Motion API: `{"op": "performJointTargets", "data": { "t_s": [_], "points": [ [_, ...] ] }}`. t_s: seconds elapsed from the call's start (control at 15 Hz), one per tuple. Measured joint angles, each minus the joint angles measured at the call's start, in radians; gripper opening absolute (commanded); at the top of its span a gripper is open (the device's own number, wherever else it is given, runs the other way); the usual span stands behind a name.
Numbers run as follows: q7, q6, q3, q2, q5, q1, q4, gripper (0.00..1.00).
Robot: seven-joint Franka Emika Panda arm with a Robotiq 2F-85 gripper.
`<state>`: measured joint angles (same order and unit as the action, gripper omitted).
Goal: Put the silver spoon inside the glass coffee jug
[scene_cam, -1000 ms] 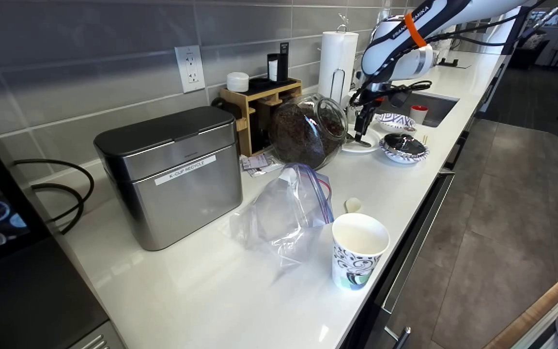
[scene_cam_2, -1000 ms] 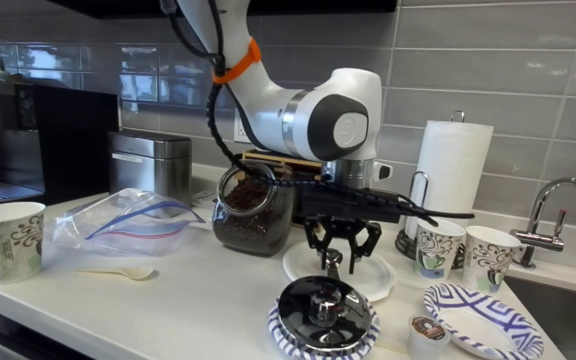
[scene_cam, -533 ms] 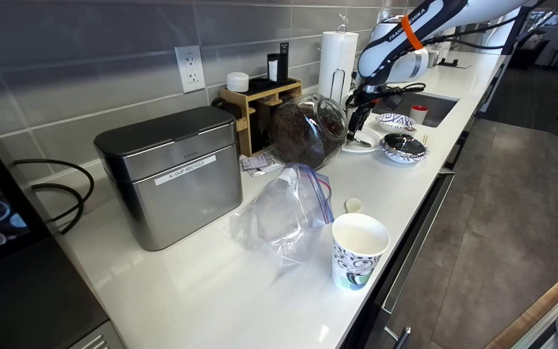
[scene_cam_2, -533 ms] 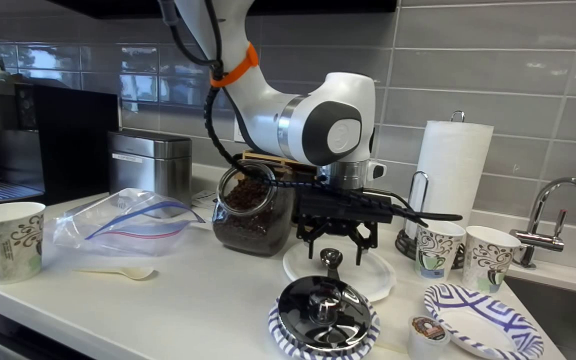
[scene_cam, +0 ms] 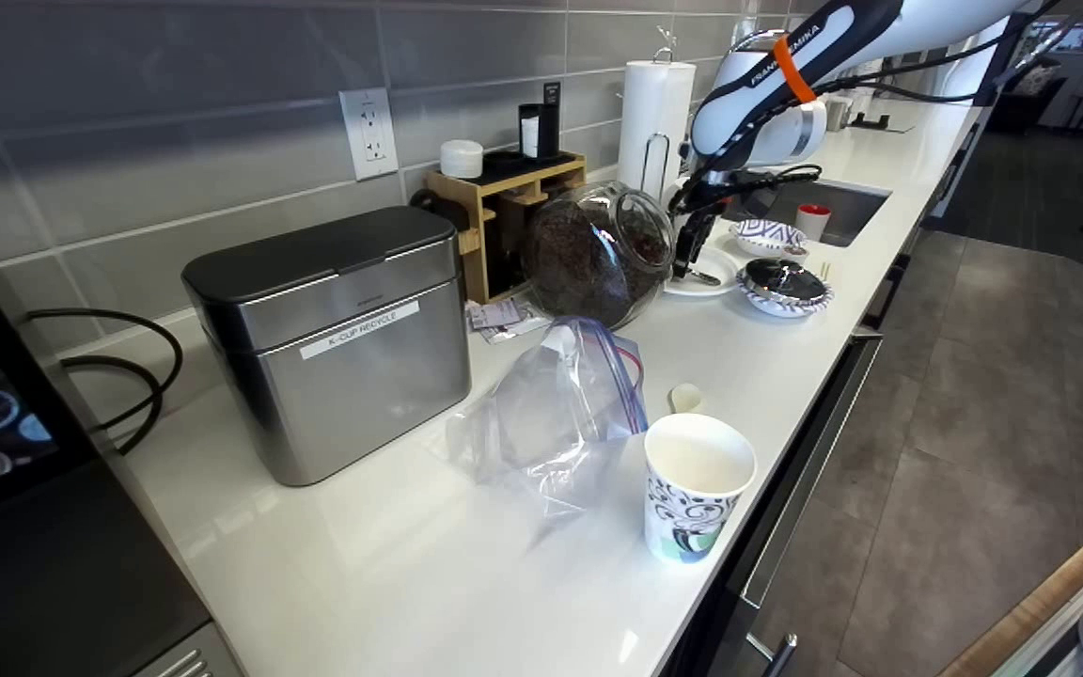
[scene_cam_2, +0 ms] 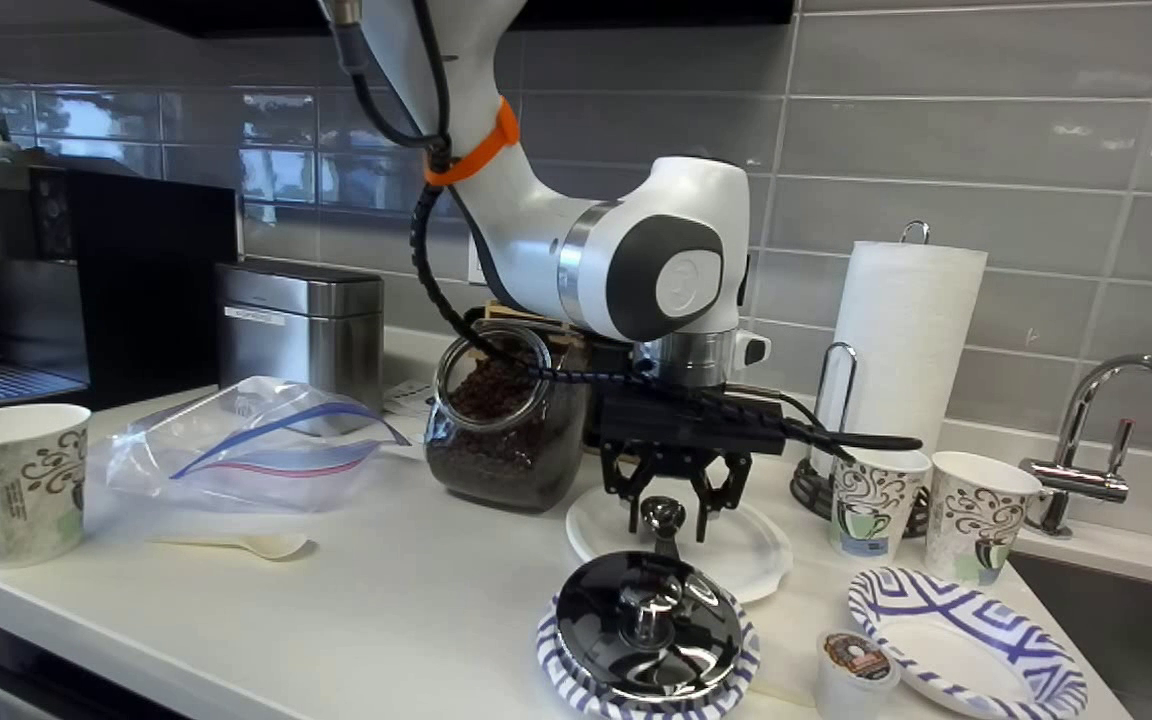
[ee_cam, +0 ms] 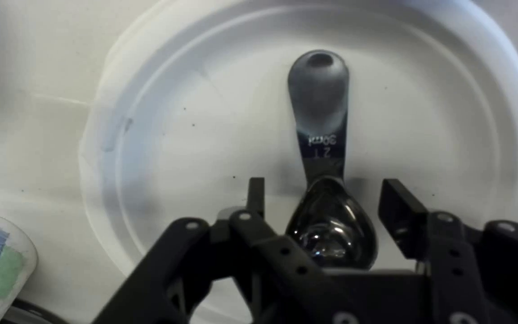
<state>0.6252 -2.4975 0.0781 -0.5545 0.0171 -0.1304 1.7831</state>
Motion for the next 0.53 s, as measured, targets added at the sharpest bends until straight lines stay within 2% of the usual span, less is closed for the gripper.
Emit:
{"op": "performJointTargets", "data": {
  "t_s": [0.07,0.13,0.2,0.27,0.33,0.4,0.47,0.53],
  "points": [
    [0.001,0.000,0.000,0.000,0.000,0.000,0.000,0.42],
    [0.003,0.000,0.000,0.000,0.000,0.000,0.000,0.38],
    [0.003,0.001,-0.001,0.000,0.002,0.000,0.000,0.41],
    [0.003,0.001,-0.001,-0.001,0.003,0.000,0.000,0.33],
    [0.003,0.003,-0.001,-0.001,0.004,0.000,0.000,0.29],
    [0.003,0.006,-0.001,-0.001,0.005,0.000,0.000,0.38],
    [0.003,0.011,-0.001,-0.001,0.006,0.000,-0.001,0.54],
    [0.003,0.015,-0.001,-0.001,0.006,0.000,-0.001,0.59]
  ]
}}
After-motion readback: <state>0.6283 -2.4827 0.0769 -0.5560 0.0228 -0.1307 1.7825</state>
